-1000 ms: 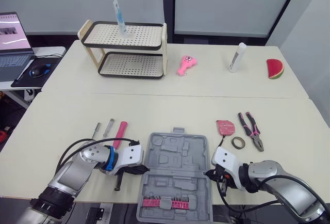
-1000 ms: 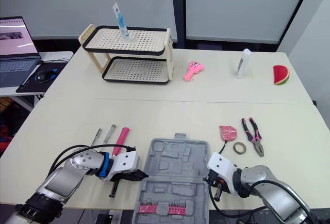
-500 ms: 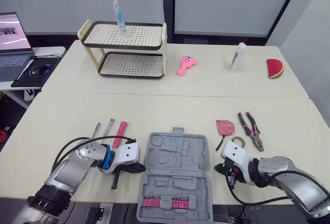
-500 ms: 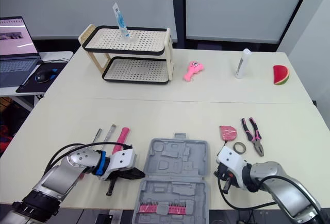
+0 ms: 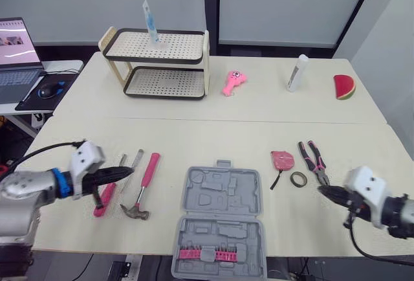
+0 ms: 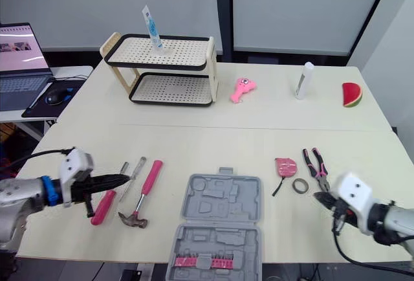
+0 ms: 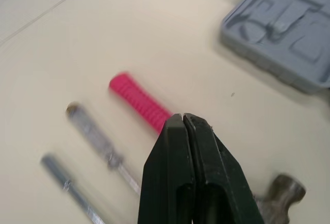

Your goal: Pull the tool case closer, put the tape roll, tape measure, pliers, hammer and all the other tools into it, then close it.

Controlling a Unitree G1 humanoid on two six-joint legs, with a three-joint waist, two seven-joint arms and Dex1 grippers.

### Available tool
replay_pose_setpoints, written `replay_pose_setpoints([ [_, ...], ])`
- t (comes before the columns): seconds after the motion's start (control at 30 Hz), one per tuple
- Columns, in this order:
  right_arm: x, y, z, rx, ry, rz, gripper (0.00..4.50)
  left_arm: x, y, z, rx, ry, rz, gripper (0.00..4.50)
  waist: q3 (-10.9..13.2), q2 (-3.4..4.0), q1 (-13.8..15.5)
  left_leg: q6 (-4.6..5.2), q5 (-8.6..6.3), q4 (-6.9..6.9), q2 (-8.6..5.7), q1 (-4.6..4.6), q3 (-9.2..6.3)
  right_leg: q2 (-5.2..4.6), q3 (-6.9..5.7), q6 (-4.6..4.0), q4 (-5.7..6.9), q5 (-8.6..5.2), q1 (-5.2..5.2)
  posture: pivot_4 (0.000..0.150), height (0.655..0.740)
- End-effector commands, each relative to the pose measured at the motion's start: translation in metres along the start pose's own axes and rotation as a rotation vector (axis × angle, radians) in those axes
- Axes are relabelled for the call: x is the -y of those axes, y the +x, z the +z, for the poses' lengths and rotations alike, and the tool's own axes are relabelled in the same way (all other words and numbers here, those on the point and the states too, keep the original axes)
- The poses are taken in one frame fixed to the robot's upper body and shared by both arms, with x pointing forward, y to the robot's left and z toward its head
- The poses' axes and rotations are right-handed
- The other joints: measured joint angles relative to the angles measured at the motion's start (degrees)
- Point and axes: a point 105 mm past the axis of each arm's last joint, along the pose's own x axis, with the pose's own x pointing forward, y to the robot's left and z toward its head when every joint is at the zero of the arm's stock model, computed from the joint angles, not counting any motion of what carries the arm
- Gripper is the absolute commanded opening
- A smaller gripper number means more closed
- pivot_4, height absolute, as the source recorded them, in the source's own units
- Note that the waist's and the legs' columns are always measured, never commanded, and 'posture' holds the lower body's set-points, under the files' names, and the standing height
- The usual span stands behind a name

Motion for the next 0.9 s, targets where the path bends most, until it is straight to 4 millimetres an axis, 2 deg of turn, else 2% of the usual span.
replay_pose_setpoints([
  [0.03,0.014,-0.025,-0.001,0.019,-0.024,-0.062,0.0,-0.014,-0.035,-0.015,0.009,-0.073,0.123,0.37,0.0,-0.04,0.0,0.0,0.0,0.0,0.0,0.0,0.02,0.0,0.0,0.0,-0.01,0.0,0.0,0.15,0.735],
  [0.1,0.02,-0.036,-0.007,0.007,-0.015,-0.099,0.0,-0.012,-0.054,-0.032,-0.01,-0.147,0.163,0.91,0.0,-0.14,0.0,-0.01,0.0,0.0,0.0,-0.01,0.05,-0.01,0.03,0.0,-0.03,0.0,0.0,0.15,0.735],
  [0.17,0.024,-0.042,-0.011,0.003,-0.008,-0.118,0.0,-0.009,-0.064,-0.042,-0.021,-0.197,0.185,1.53,-0.1,-0.21,0.0,-0.01,0.0,-0.02,0.02,0.0,0.07,-0.01,0.03,-0.01,-0.04,-0.01,-0.01,0.15,0.735],
  [0.27,0.029,-0.049,-0.017,0.004,0.006,-0.148,0.57,0.009,-0.079,-0.063,-0.057,-0.244,0.187,2.48,-0.1,-0.22,0.0,-0.01,-0.01,-0.04,0.05,-0.01,0.1,-0.02,0.06,-0.04,-0.11,-0.03,0.0,0.15,0.735],
  [0.47,0.018,-0.054,-0.036,-0.012,0.067,-0.107,1.9,0.023,-0.075,-0.068,-0.033,-0.267,0.198,4.38,-0.2,-0.27,0.5,-0.02,-0.01,-0.07,0.06,0.02,0.18,-0.02,0.08,-0.04,-0.29,-0.05,0.07,0.15,0.735],
  [0.5,0.016,-0.054,-0.038,-0.01,0.076,-0.103,2.1,0.023,-0.074,-0.069,-0.028,-0.271,0.206,4.5,-0.2,-0.28,0.7,-0.02,-0.01,-0.07,0.06,0.02,0.18,-0.02,0.08,-0.03,-0.32,-0.04,0.11,0.15,0.735],
  [0.7,0.006,-0.054,-0.055,-0.034,0.105,-0.068,3.31,0.028,-0.076,-0.075,-0.041,-0.277,0.226,4.5,-0.2,-0.26,0.9,-0.03,-0.02,-0.11,0.07,0.07,0.18,-0.03,0.08,0.0,-0.59,-0.02,0.24,0.15,0.735],
  [0.83,0.009,-0.053,-0.058,-0.037,0.096,-0.068,4.48,0.029,-0.076,-0.075,-0.042,-0.272,0.238,4.5,-0.2,-0.27,0.7,-0.03,-0.03,-0.12,0.08,0.09,0.24,-0.04,0.13,0.06,-0.73,0.01,0.3,0.15,0.735],
  [0.9,0.011,-0.048,-0.055,-0.032,0.072,-0.061,4.48,0.032,-0.075,-0.07,-0.042,-0.243,0.22,4.5,-0.2,-0.26,0.7,-0.03,-0.03,-0.12,0.08,0.1,0.25,-0.04,0.14,0.05,-0.74,0.0,0.3,0.15,0.735],
])
